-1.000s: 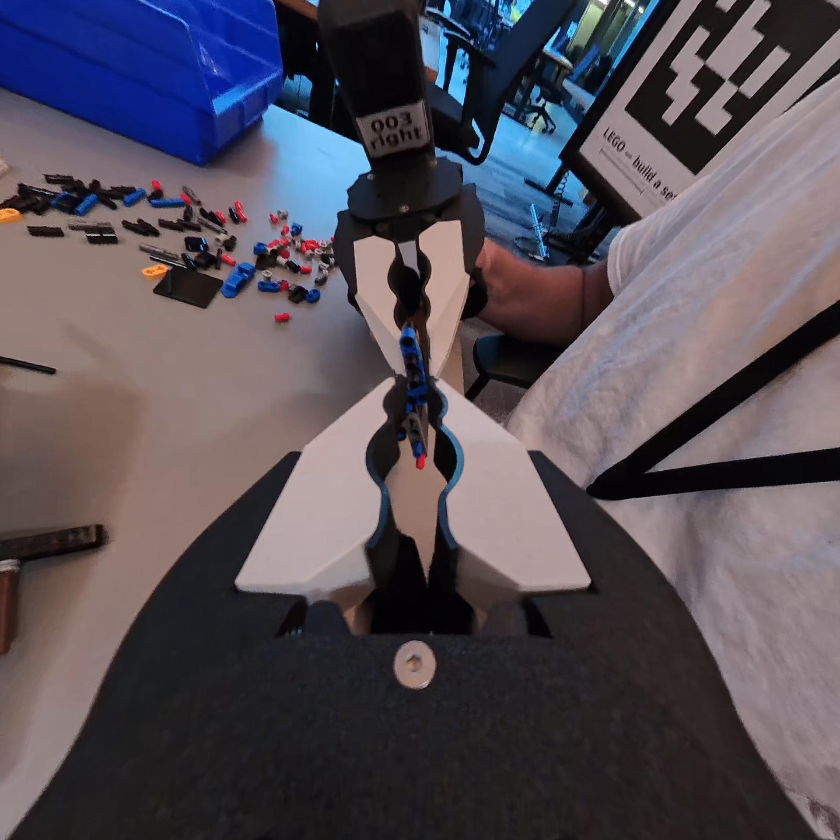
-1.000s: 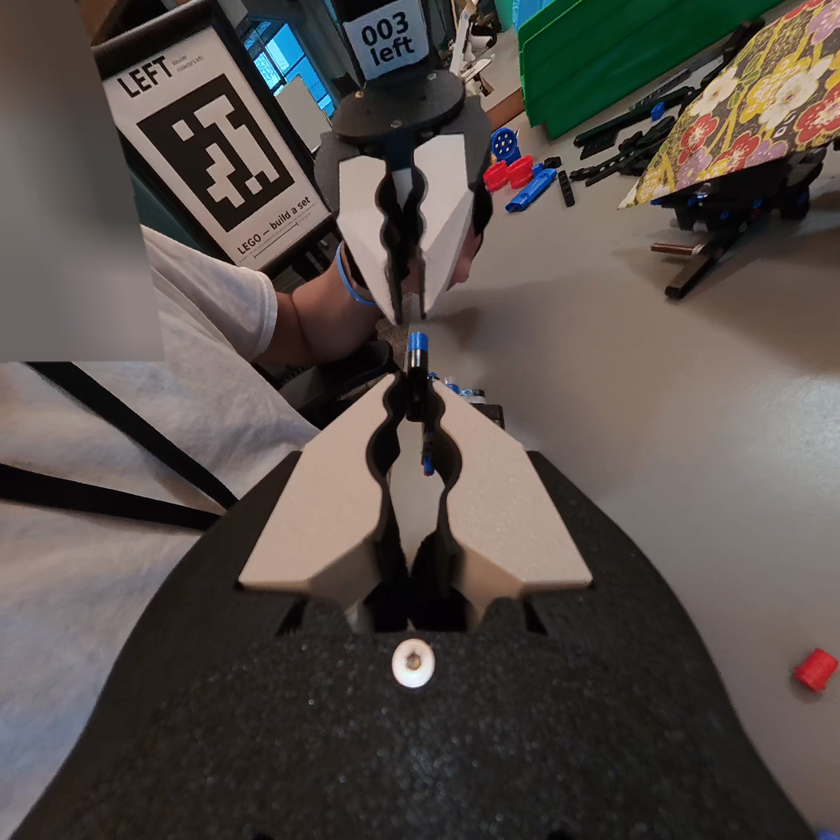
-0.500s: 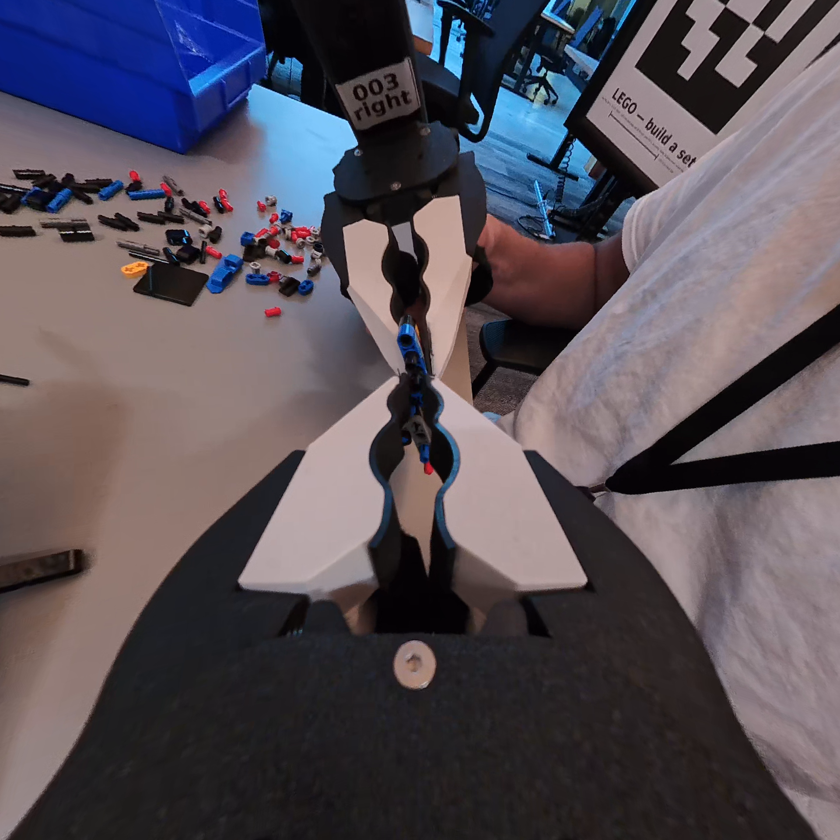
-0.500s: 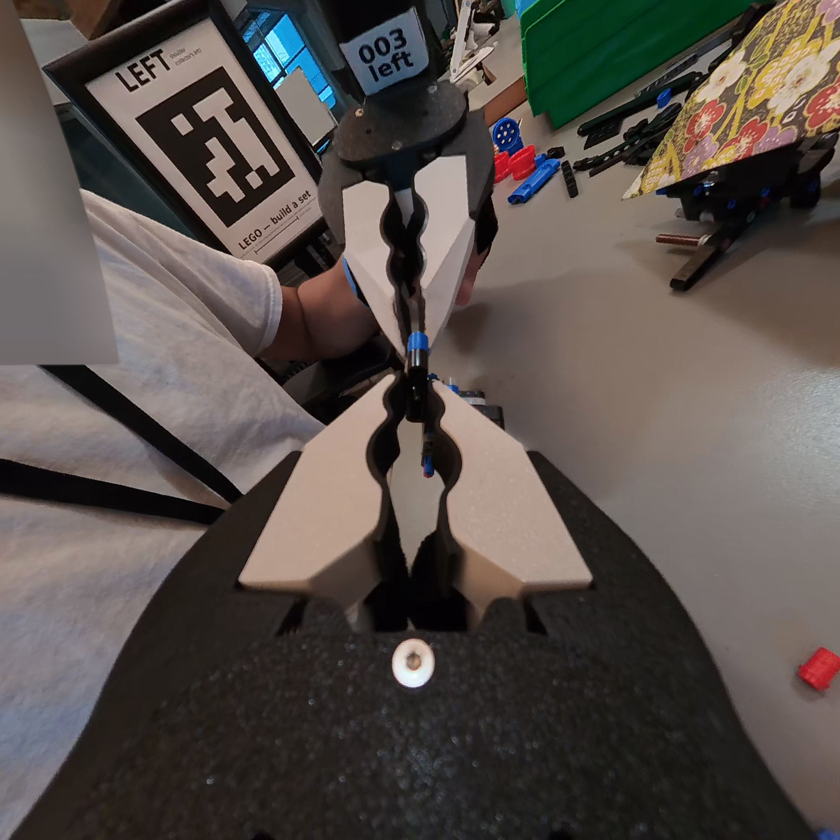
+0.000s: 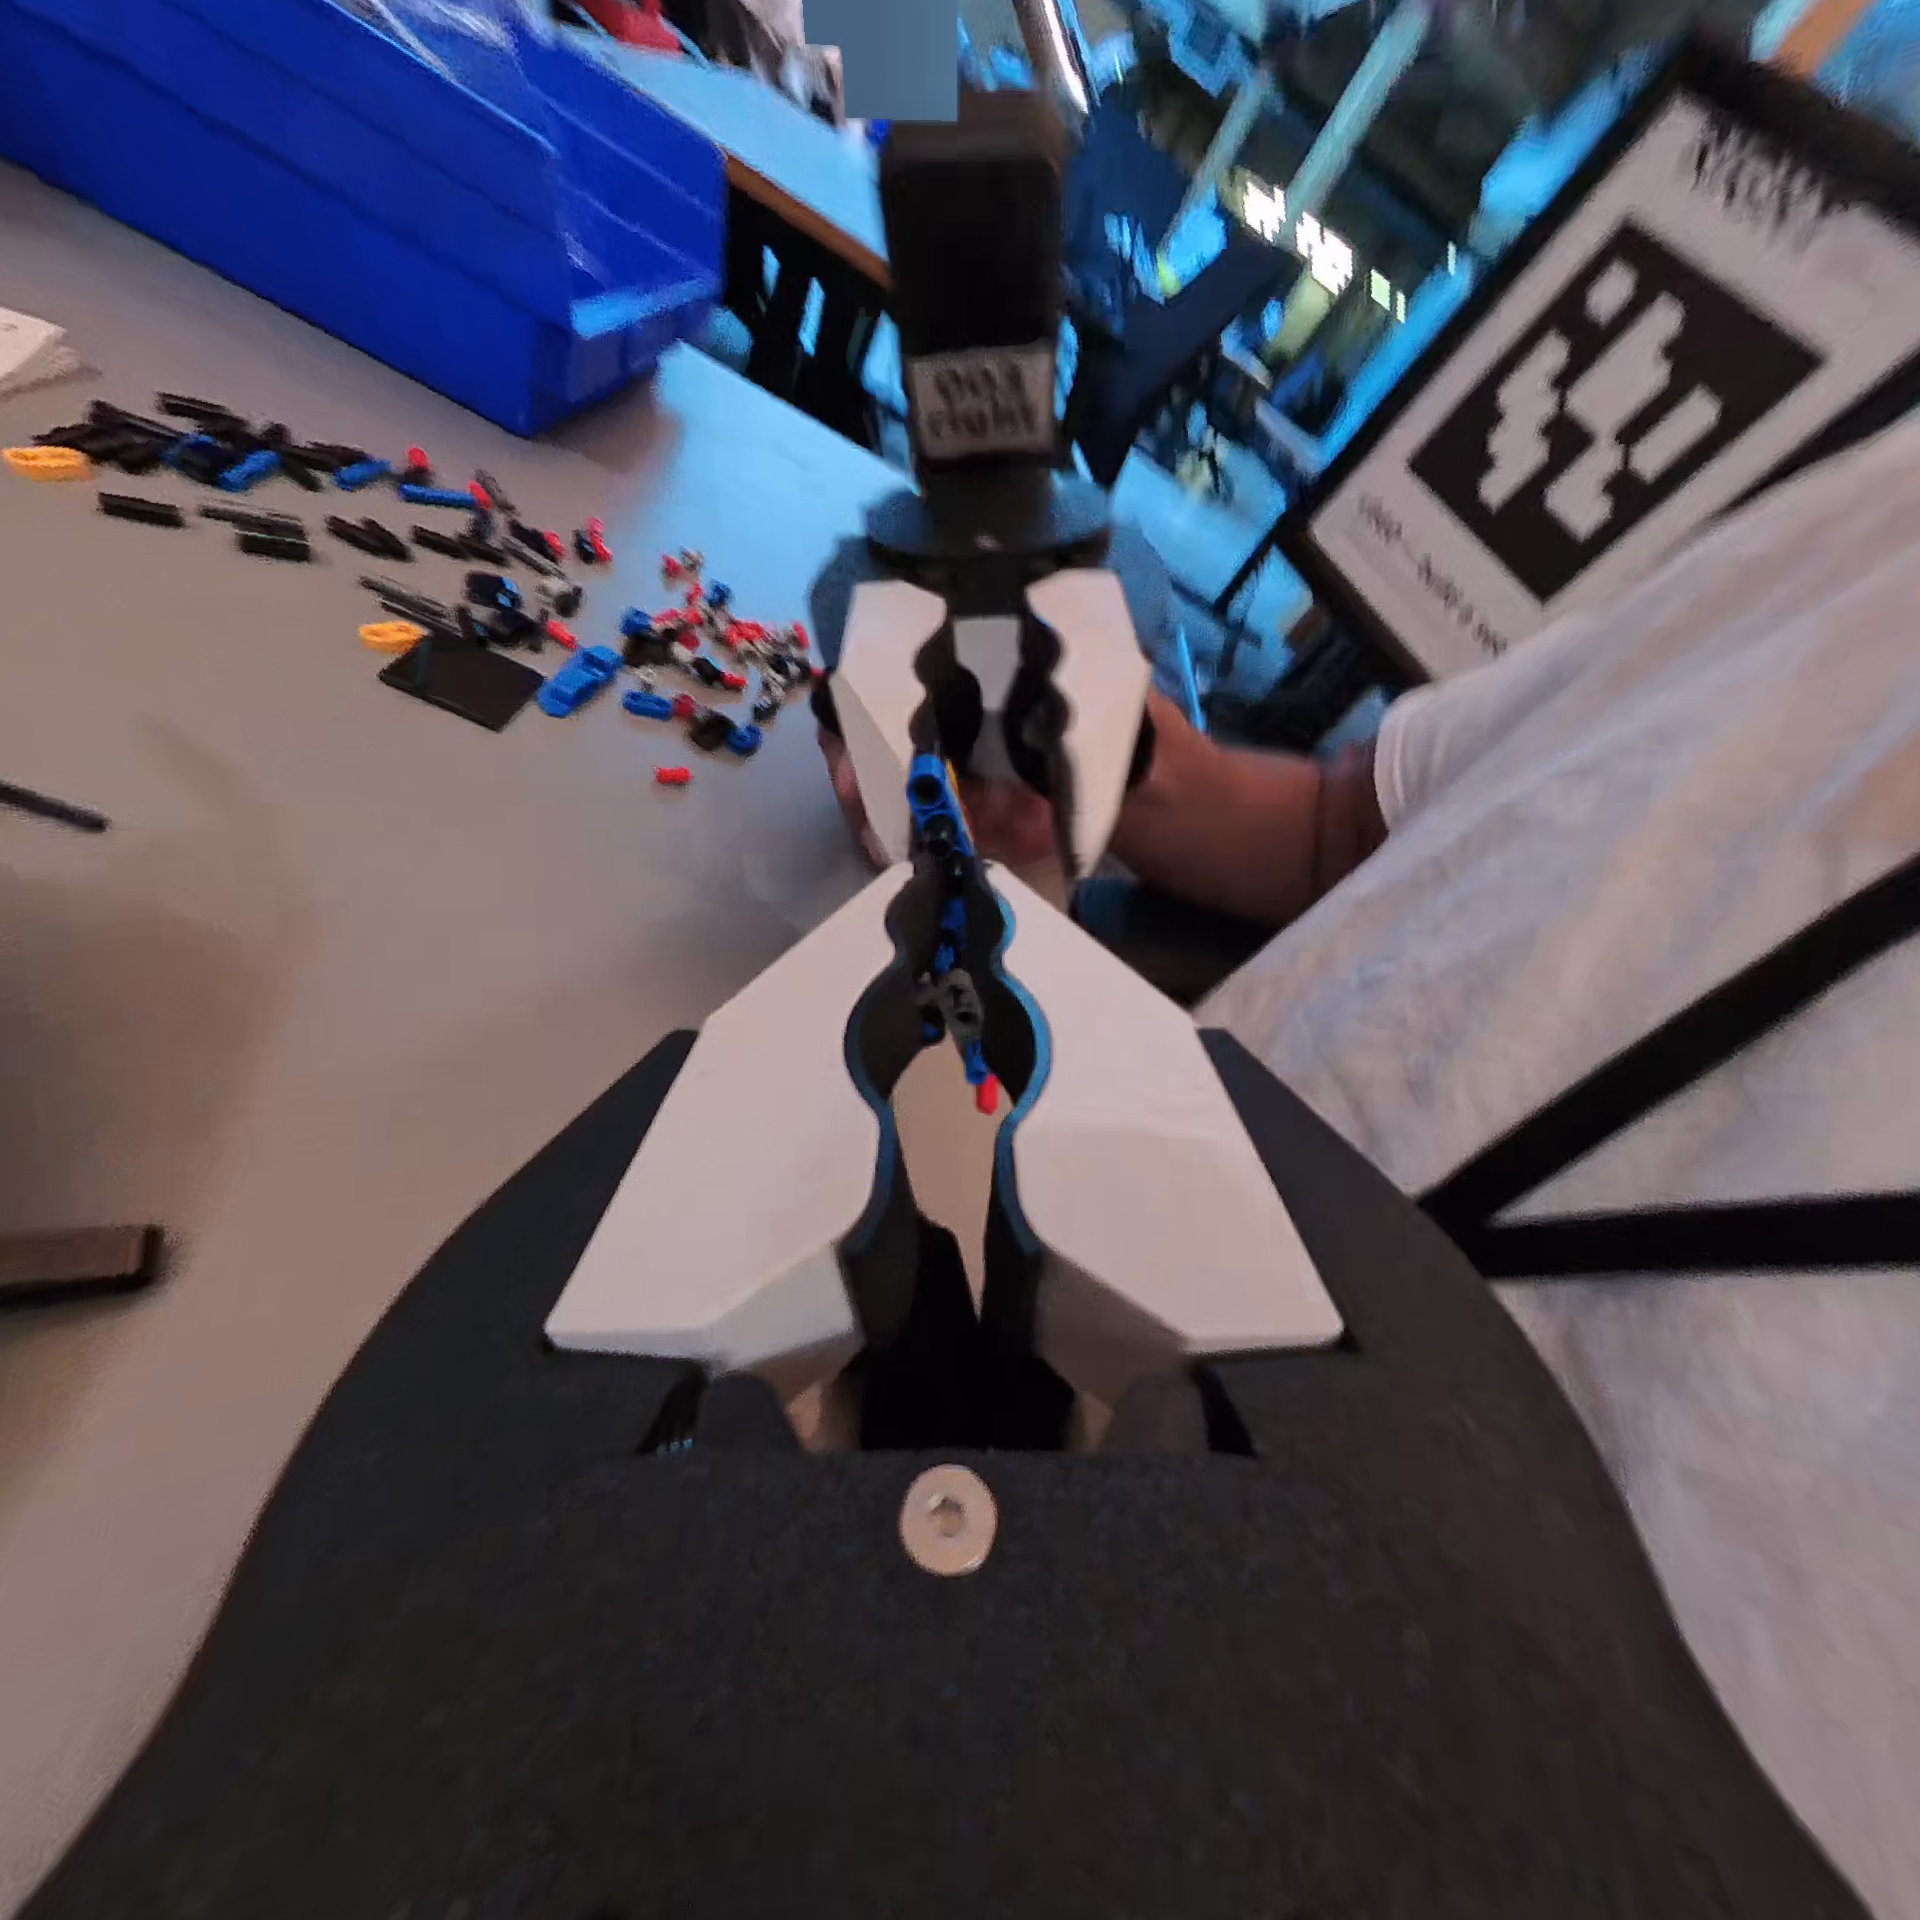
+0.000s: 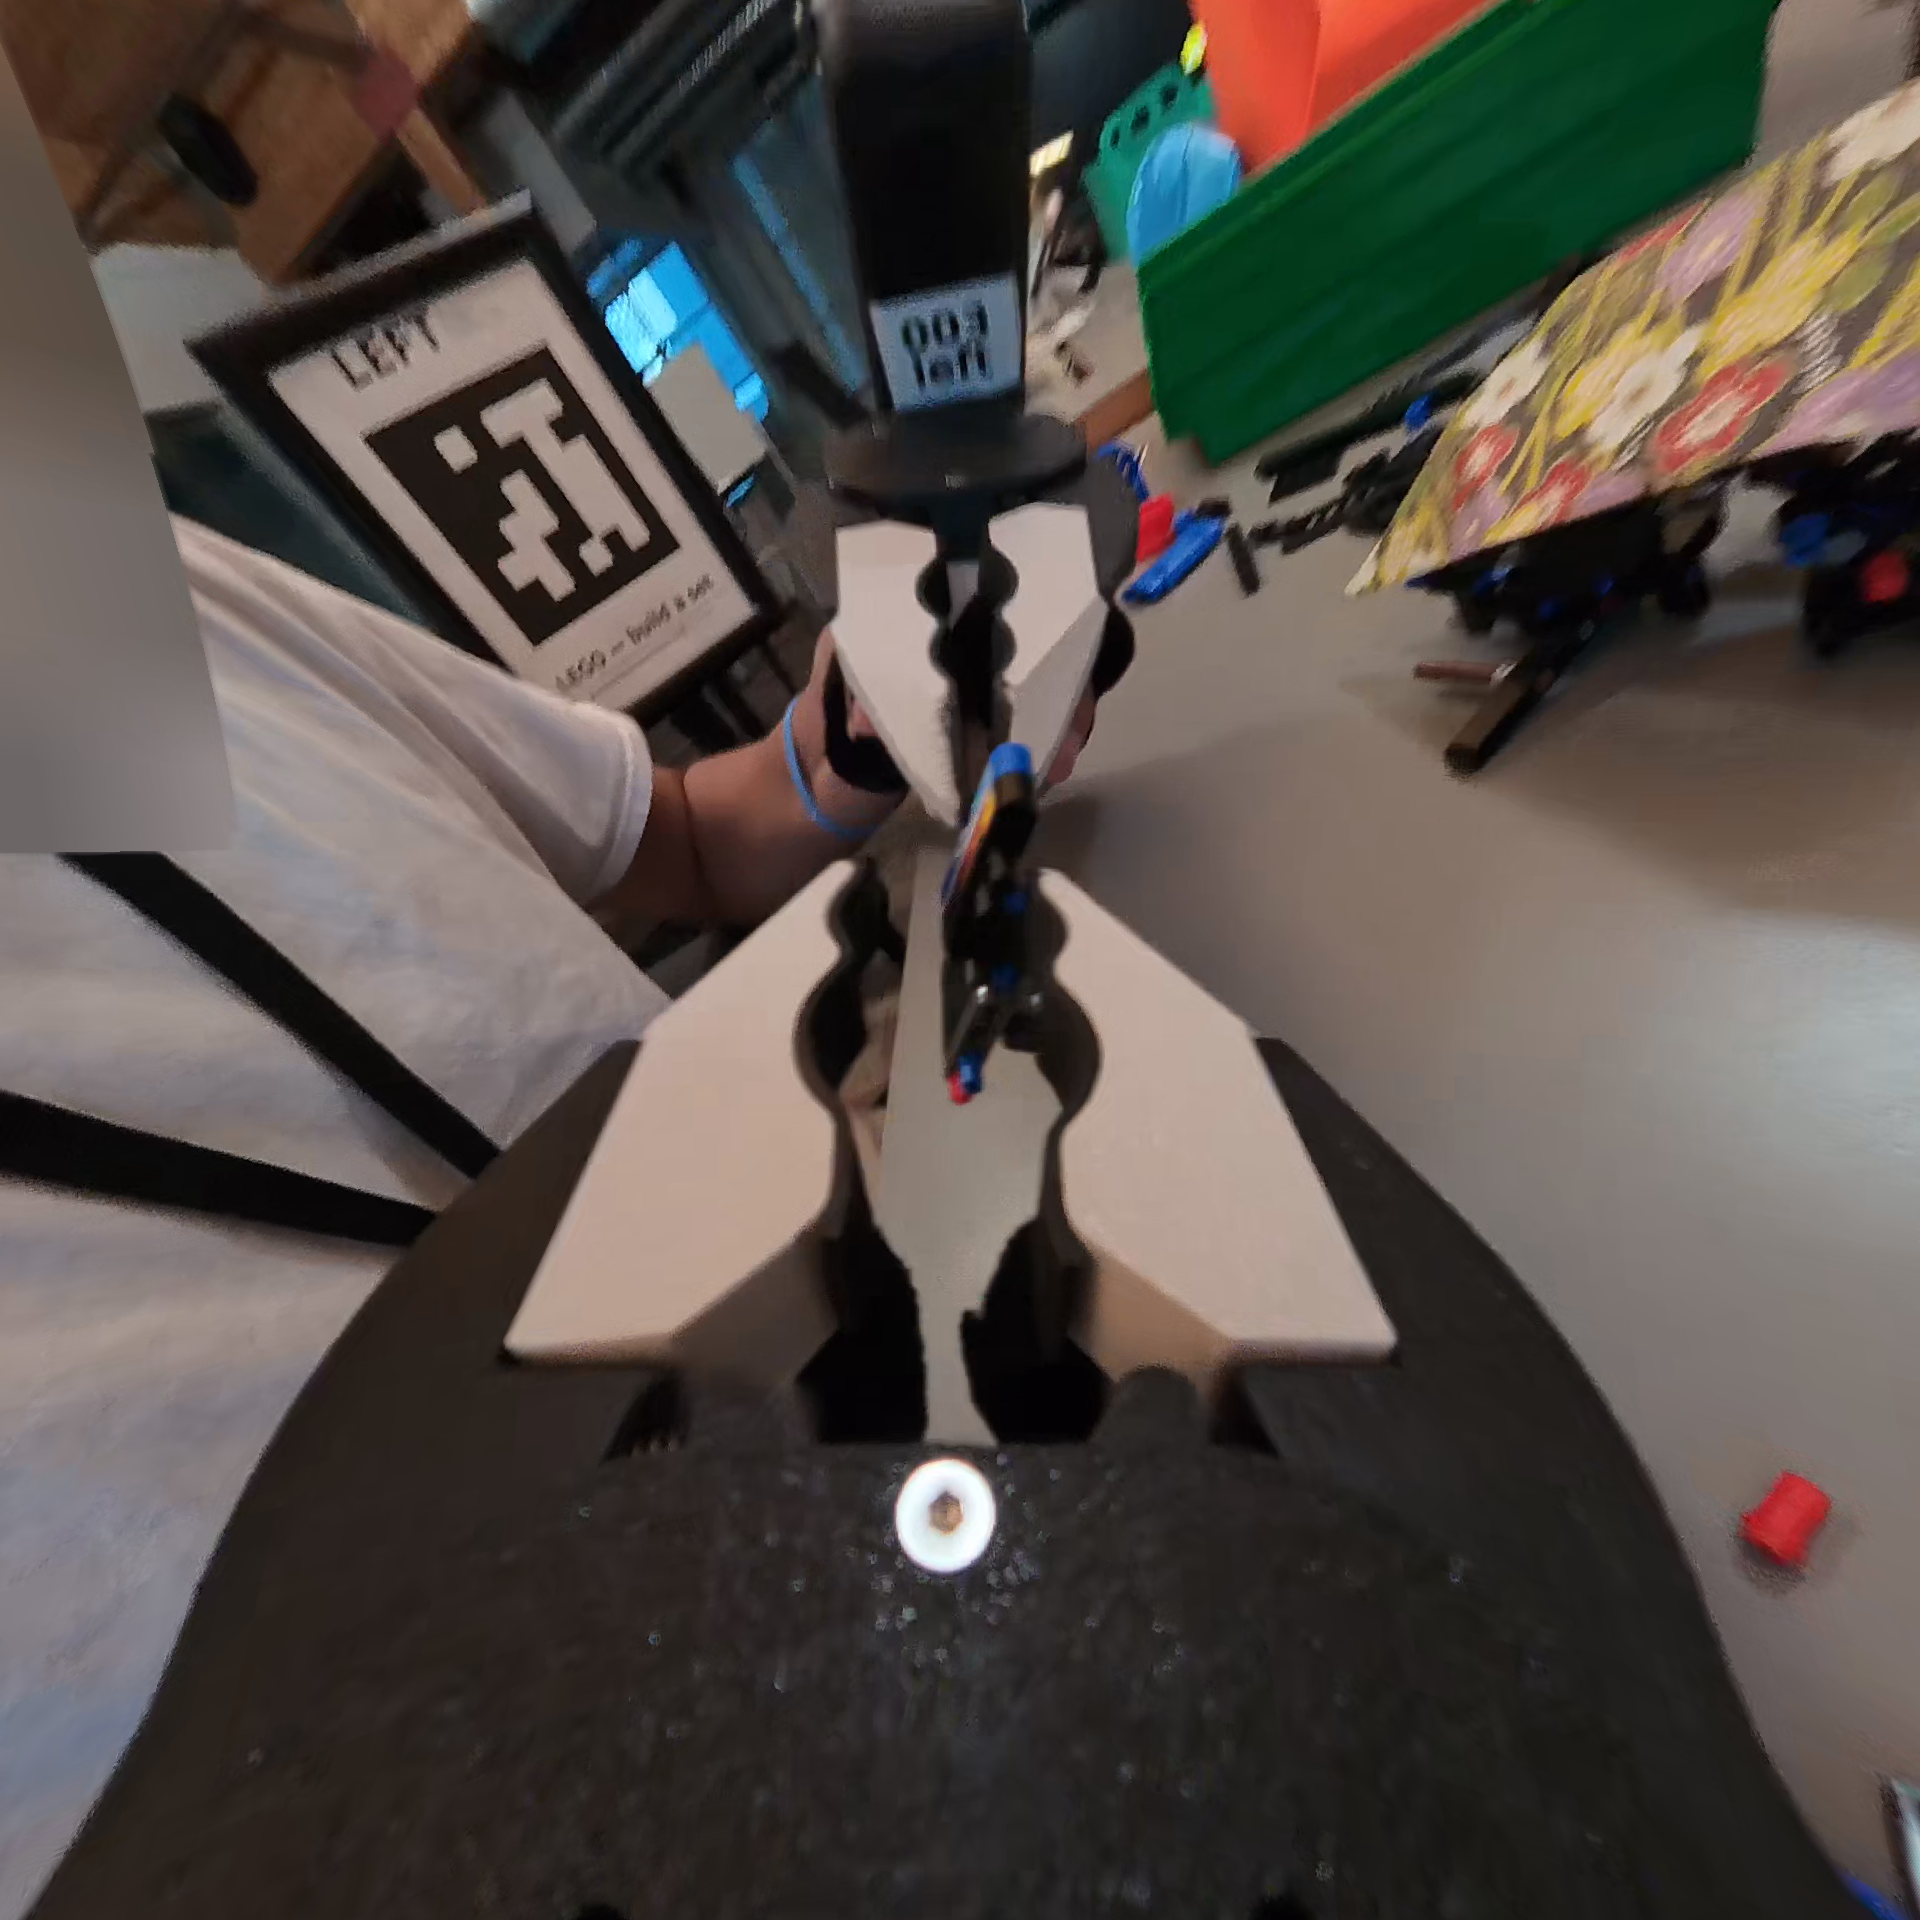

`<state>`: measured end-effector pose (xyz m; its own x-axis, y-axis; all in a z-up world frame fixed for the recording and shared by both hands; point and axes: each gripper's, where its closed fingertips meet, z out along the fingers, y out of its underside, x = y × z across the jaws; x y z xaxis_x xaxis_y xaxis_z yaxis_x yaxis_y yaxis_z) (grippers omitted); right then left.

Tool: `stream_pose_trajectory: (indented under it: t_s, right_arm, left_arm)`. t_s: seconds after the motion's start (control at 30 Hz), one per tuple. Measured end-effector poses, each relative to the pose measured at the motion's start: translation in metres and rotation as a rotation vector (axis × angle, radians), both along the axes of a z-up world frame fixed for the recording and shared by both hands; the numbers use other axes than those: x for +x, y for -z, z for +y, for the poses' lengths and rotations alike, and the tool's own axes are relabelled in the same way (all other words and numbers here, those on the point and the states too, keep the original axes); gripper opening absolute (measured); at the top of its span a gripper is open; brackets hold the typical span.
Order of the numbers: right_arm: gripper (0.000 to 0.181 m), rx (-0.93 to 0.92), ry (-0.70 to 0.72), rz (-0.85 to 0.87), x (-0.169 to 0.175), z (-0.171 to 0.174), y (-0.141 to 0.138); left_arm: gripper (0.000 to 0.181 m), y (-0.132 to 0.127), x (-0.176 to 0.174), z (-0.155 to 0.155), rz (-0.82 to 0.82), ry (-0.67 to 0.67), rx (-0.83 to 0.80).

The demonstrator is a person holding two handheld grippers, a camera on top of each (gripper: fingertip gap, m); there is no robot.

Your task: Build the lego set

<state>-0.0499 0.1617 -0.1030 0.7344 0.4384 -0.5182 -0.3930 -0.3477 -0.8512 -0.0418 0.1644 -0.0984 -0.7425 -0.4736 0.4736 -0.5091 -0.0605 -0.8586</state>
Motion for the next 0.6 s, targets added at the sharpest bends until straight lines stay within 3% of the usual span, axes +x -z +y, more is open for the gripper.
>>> stream_pose_trajectory:
  t_s: [0.1,0.3,0.47,0.6]
  right_arm:
    - [0.041,0.066,0.166,-0.042,0.023,0.001,-0.008]
    - [0.040,0.066,0.623,-0.499,0.058,0.006,-0.024]
    - [0.042,-0.003,0.719,-0.620,0.049,0.019,-0.022]
    - [0.027,-0.040,0.753,-0.643,0.047,0.022,-0.012]
  left_arm:
    - [0.001,-0.009,0.019,0.016,0.015,-0.157,-0.134]
    - [0.001,-0.021,0.038,0.030,0.066,-0.392,-0.366]
    - [0.002,-0.015,0.039,0.027,0.075,-0.501,-0.407]
    - [0.002,-0.018,0.034,0.022,0.058,-0.515,-0.415]
